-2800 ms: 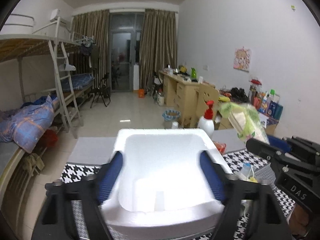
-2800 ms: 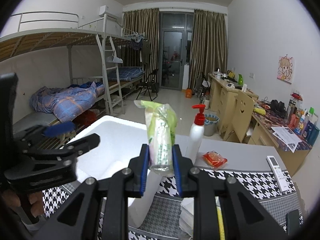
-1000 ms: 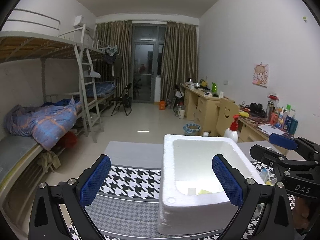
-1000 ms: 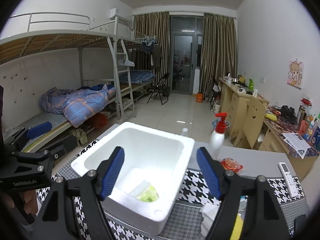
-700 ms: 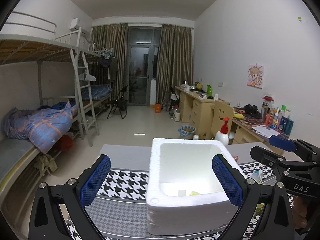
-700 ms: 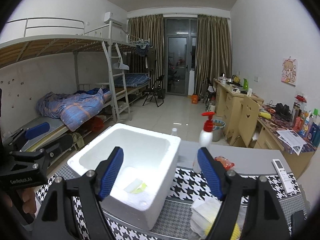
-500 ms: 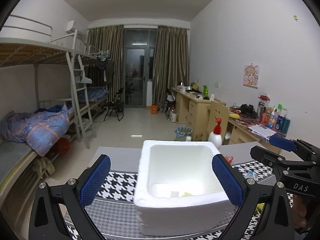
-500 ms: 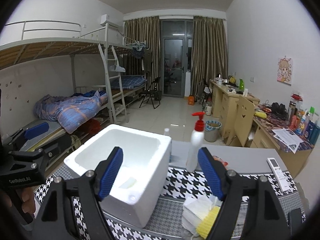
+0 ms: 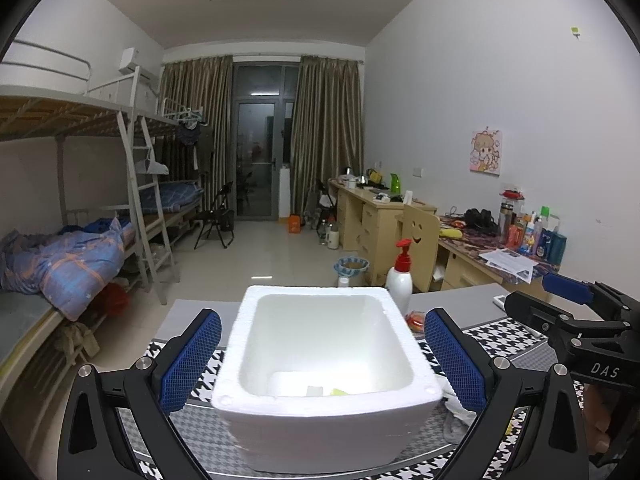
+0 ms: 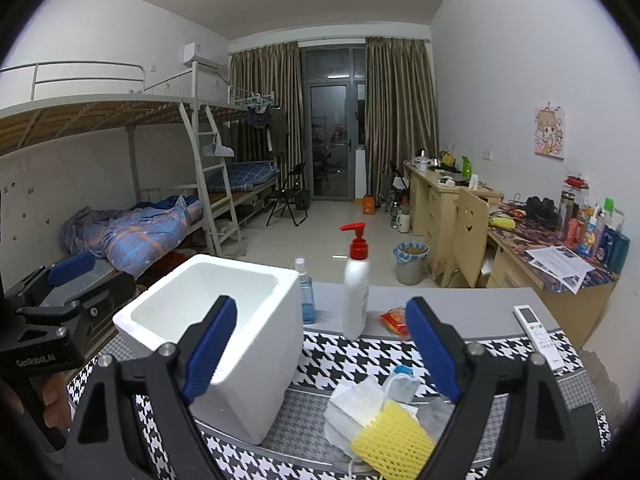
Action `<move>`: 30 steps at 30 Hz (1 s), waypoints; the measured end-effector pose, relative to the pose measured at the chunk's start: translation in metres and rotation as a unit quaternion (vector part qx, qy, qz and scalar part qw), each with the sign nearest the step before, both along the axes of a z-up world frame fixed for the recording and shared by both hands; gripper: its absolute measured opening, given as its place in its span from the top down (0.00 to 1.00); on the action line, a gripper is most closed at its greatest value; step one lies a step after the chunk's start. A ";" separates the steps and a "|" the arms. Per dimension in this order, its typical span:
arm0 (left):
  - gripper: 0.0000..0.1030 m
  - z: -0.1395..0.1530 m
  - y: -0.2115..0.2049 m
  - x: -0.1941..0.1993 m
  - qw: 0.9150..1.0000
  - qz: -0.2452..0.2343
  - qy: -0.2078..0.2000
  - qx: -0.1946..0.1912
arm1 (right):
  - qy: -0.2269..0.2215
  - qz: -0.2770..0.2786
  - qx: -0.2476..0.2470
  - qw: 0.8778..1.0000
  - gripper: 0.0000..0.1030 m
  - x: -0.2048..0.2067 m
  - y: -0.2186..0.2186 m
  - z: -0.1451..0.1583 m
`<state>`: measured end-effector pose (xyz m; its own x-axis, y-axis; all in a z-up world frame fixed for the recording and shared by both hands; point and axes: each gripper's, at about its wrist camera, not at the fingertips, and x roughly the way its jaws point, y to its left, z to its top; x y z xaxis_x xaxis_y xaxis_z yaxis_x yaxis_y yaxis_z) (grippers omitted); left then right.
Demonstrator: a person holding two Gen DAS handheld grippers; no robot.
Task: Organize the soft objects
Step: 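Withdraw the right gripper from the foam box back over the table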
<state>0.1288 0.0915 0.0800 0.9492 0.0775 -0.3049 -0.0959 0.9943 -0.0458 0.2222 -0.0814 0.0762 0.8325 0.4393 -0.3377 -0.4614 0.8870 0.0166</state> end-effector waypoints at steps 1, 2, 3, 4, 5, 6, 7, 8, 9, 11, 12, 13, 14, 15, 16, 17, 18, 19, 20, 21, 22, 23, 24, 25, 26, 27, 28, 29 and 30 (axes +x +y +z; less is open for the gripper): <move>0.01 0.000 -0.003 0.000 1.000 -0.001 0.000 0.001 | -0.001 -0.001 -0.001 1.000 0.13 -0.001 -0.003 0.000; 0.01 0.001 -0.003 0.000 1.000 -0.003 -0.001 0.002 | -0.003 -0.003 0.000 1.000 0.13 -0.002 -0.005 0.000; 0.01 0.000 -0.006 0.000 1.000 -0.004 0.000 0.003 | -0.005 -0.003 0.002 1.000 0.13 -0.003 -0.008 0.000; 0.01 0.000 -0.008 0.001 1.000 -0.005 0.000 0.004 | -0.006 -0.005 0.003 1.000 0.13 -0.004 -0.011 0.000; 0.01 0.000 -0.011 0.001 1.000 -0.006 0.002 0.005 | -0.008 -0.006 0.004 1.000 0.13 -0.004 -0.013 0.000; 0.01 0.000 -0.013 0.001 1.000 -0.008 0.003 0.005 | -0.010 -0.007 0.005 1.000 0.13 -0.005 -0.016 0.000; 0.01 0.000 -0.015 0.001 1.000 -0.010 0.003 0.006 | -0.010 -0.007 0.005 1.000 0.13 -0.004 -0.019 0.000; 0.01 0.000 -0.017 0.000 1.000 -0.011 0.002 0.006 | -0.010 -0.007 0.006 1.000 0.13 -0.004 -0.022 0.000; 0.01 0.000 -0.019 0.000 1.000 -0.011 0.001 0.007 | -0.010 -0.008 0.007 1.000 0.13 -0.005 -0.025 0.000; 0.01 0.000 -0.019 0.000 1.000 -0.013 0.002 0.006 | -0.008 -0.008 0.009 1.000 0.13 -0.006 -0.029 0.000; 0.01 0.000 -0.021 0.000 1.000 -0.014 0.003 0.007 | -0.008 -0.010 0.009 1.000 0.13 -0.006 -0.031 0.000; 0.01 0.000 -0.023 0.000 1.000 -0.016 0.003 0.008 | -0.009 -0.011 0.010 1.000 0.13 -0.007 -0.032 0.000; 0.01 0.000 -0.026 -0.001 1.000 -0.018 0.003 0.010 | -0.009 -0.013 0.011 1.000 0.13 -0.008 -0.034 0.000; 0.01 0.001 -0.028 -0.001 1.000 -0.019 0.003 0.011 | -0.009 -0.014 0.013 1.000 0.12 -0.009 -0.036 -0.001; 0.01 0.001 -0.031 0.000 1.000 -0.023 0.004 0.012 | -0.008 -0.016 0.013 1.000 0.11 -0.009 -0.037 -0.001; 0.01 0.002 -0.033 0.000 1.000 -0.025 0.004 0.012 | -0.008 -0.017 0.012 1.000 0.10 -0.009 -0.038 -0.001; 0.01 0.002 -0.037 0.001 1.000 -0.028 0.004 0.013 | -0.008 -0.021 0.011 1.000 0.10 -0.010 -0.040 -0.002; 0.01 0.001 -0.040 0.001 0.999 -0.031 0.004 0.014 | -0.009 -0.023 0.010 1.000 0.10 -0.011 -0.043 -0.003; 0.01 0.000 -0.042 0.001 0.999 -0.033 0.005 0.016 | -0.009 -0.026 0.011 1.000 0.10 -0.012 -0.046 -0.003; 0.01 0.000 -0.044 0.001 0.999 -0.035 0.006 0.016 | -0.009 -0.028 0.011 1.000 0.10 -0.012 -0.048 -0.003; 0.01 -0.001 -0.046 0.002 0.999 -0.039 0.007 0.016 | -0.009 -0.030 0.011 0.999 0.10 -0.013 -0.050 -0.004; 0.01 -0.002 -0.047 0.001 0.999 -0.041 0.008 0.015 | -0.009 -0.034 0.011 0.999 0.10 -0.014 -0.053 -0.004; 0.01 -0.002 -0.048 0.001 0.999 -0.043 0.008 0.013 | -0.010 -0.037 0.011 0.999 0.10 -0.014 -0.056 -0.004; 0.01 -0.002 -0.050 0.001 0.999 -0.045 0.008 0.012 | -0.010 -0.039 0.010 0.999 0.10 -0.014 -0.058 -0.005; 0.01 -0.002 -0.052 0.001 0.999 -0.047 0.009 0.012 | -0.010 -0.042 0.010 0.999 0.10 -0.014 -0.061 -0.005; 0.01 -0.002 -0.054 0.001 0.999 -0.049 0.009 0.012 | -0.011 -0.044 0.010 0.999 0.10 -0.015 -0.064 -0.005; 0.01 -0.002 -0.056 0.001 0.999 -0.051 0.009 0.012 | -0.012 -0.045 0.009 0.999 0.10 -0.015 -0.067 -0.006; 0.01 -0.002 -0.057 0.001 0.998 -0.054 0.008 0.014 | -0.014 -0.047 0.009 0.999 0.10 -0.016 -0.069 -0.006; 0.01 -0.002 -0.059 0.001 0.998 -0.056 0.008 0.015 | -0.015 -0.050 0.009 0.999 0.10 -0.017 -0.072 -0.007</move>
<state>0.1296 0.0323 0.0782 0.9474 -0.0196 -0.3193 0.0155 0.9998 -0.0155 0.2055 -0.1534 0.0695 0.8822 0.3593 -0.3042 -0.3712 0.9283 0.0198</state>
